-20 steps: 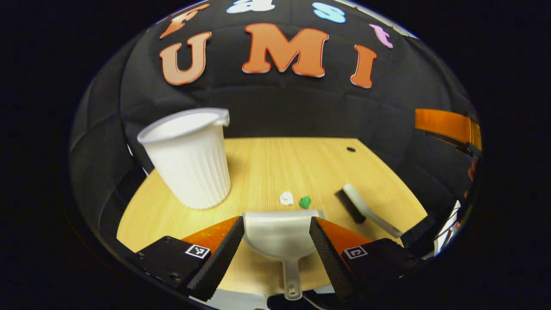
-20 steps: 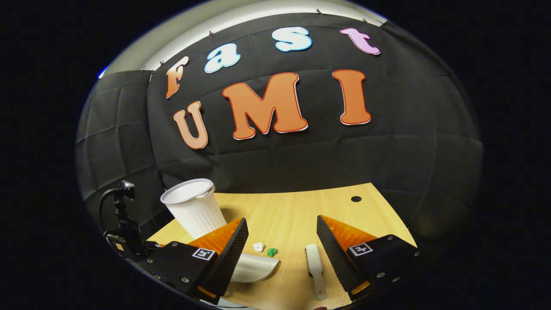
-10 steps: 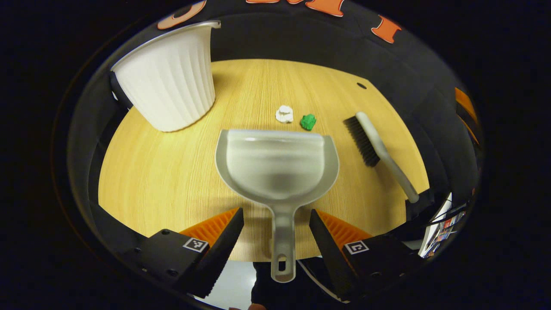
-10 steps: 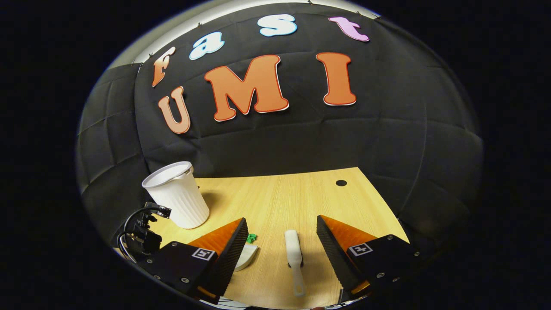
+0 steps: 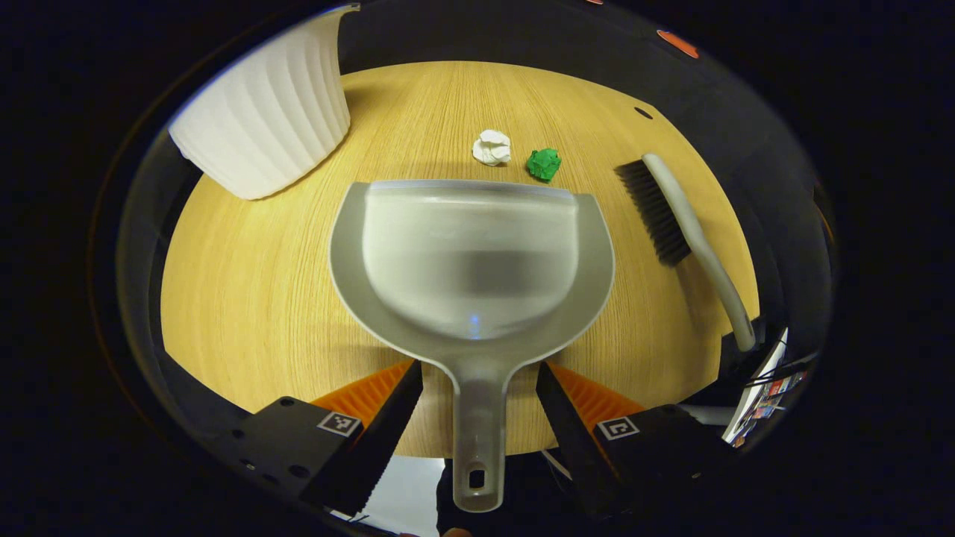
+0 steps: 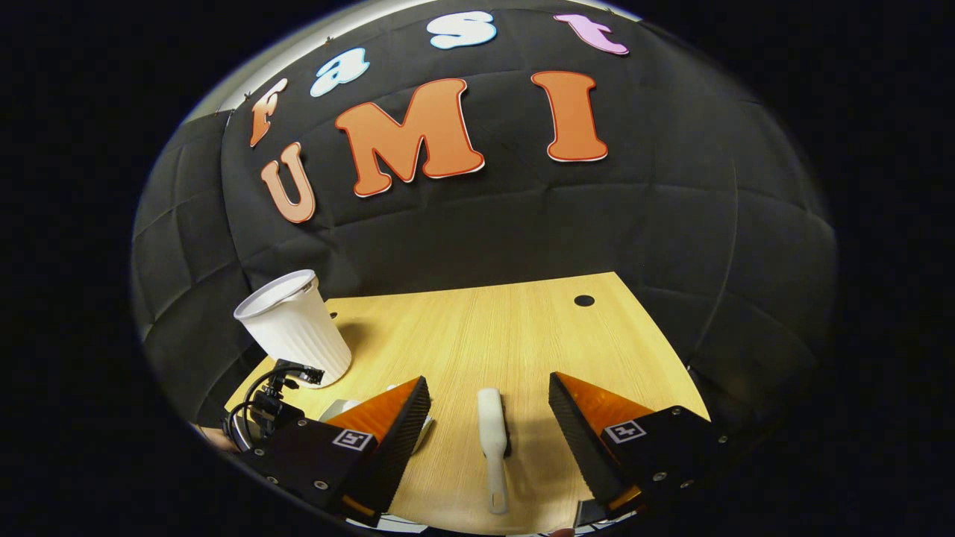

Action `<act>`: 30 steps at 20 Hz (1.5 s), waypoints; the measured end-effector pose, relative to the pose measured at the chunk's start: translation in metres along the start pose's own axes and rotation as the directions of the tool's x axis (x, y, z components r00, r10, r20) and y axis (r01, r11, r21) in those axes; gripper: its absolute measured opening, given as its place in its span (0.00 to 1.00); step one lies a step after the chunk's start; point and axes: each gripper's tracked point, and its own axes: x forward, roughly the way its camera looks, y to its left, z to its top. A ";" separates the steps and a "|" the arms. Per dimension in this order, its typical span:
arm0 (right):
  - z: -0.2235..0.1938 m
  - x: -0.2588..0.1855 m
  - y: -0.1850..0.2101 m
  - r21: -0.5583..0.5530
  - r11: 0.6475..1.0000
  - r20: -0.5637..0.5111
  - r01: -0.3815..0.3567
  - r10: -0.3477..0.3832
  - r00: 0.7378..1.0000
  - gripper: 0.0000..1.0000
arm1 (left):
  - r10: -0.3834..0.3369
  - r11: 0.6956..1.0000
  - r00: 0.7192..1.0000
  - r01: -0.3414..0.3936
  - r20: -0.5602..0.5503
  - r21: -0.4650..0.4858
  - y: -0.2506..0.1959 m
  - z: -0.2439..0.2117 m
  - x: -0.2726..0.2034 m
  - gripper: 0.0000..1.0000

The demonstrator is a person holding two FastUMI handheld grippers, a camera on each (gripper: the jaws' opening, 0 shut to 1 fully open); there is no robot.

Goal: Pick up the small broom and dustpan from the desktop, sweep the trash into the dustpan with the broom, and then empty the trash into the garbage bin.

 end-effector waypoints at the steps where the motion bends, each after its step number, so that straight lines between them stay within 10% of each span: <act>1: 0.001 0.002 -0.001 -0.007 1.000 0.000 0.003 -0.003 1.000 0.96 | 0.006 1.000 1.000 -0.006 -0.004 0.005 0.002 0.000 0.001 0.99; 6: 0.001 0.008 -0.005 -0.028 1.000 -0.011 0.007 -0.008 1.000 0.97 | 0.000 1.000 0.999 -0.001 -0.035 -0.029 -0.002 -0.006 -0.001 0.89; 7: 0.000 0.009 -0.006 -0.031 1.000 -0.012 0.007 -0.007 1.000 0.97 | -0.001 0.999 0.999 -0.001 -0.034 -0.039 -0.003 -0.004 -0.001 0.63; 11: -0.002 0.011 -0.004 -0.014 1.000 -0.024 -0.016 0.016 1.000 0.97 | -0.012 0.999 0.999 0.010 -0.030 -0.041 -0.002 -0.003 0.000 0.37; 18: -0.049 0.027 -0.005 -0.023 0.997 -0.198 -0.071 0.065 0.978 0.97 | -0.021 1.000 0.998 0.022 0.060 -0.018 -0.007 0.009 -0.020 0.32; 30: -0.202 0.051 -0.016 -0.038 0.987 -0.685 -0.157 0.088 0.724 0.97 | -0.063 0.997 0.992 0.068 0.106 -0.046 -0.008 0.009 -0.015 0.32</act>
